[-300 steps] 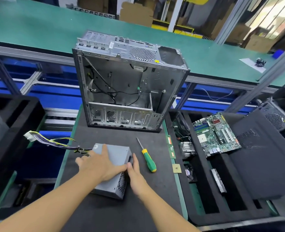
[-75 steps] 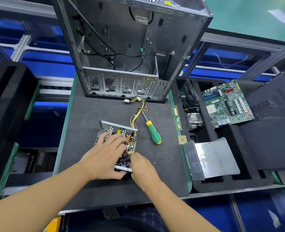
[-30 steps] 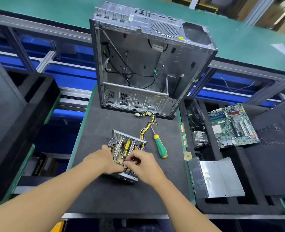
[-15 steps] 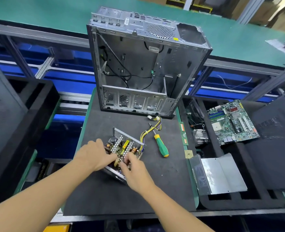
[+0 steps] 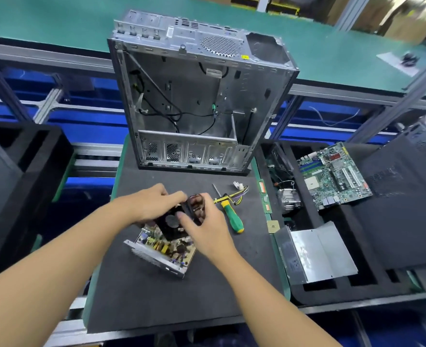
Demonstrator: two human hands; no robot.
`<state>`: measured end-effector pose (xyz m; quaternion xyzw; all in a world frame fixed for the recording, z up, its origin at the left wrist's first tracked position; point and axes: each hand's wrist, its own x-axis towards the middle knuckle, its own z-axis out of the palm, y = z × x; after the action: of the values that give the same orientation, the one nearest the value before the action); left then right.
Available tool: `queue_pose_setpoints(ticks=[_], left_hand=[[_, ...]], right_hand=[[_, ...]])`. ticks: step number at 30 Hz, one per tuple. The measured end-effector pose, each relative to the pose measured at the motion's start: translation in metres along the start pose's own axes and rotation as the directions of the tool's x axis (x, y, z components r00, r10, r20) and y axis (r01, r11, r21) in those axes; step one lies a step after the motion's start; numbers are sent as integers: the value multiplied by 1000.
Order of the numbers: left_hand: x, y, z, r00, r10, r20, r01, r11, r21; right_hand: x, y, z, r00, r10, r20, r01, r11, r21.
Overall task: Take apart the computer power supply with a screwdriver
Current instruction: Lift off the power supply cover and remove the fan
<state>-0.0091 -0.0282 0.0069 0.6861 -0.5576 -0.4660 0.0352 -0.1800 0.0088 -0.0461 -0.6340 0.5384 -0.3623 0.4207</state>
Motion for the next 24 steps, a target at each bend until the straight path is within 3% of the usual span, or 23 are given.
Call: queue_pose_setpoints(ticks=[3,5,9,13,16,18,21,24], left_hand=[[5,20,16,999,50,-5,-50,993,-105],[11,39,32,985,170,-23,-171,984,-47],[21,82,80,918,397,-3,-397,918,12],[33,112,134,895,442,-63,-445,894,-49],[47,120,173,912,398,96,-390,916,-90],[57,122,198,928,293,231,-272,955,-120],[56,123,224,912,147,382,-24,951,-308],[48,125,245,893,78,444,70,949,-308]], right_hand=[[5,10,-39,989,105,-100,-91,986,138],[1,23,-74,964,184,-190,-145,969,201],[-20,46,-140,877,307,-369,-216,939,267],[-49,58,-194,764,400,-507,-317,916,245],[-68,72,-226,605,488,-629,-459,860,224],[-79,84,-242,547,505,-668,-545,820,174],[-88,98,-254,552,500,-667,-635,771,52],[-90,110,-255,563,513,-648,-672,741,3]])
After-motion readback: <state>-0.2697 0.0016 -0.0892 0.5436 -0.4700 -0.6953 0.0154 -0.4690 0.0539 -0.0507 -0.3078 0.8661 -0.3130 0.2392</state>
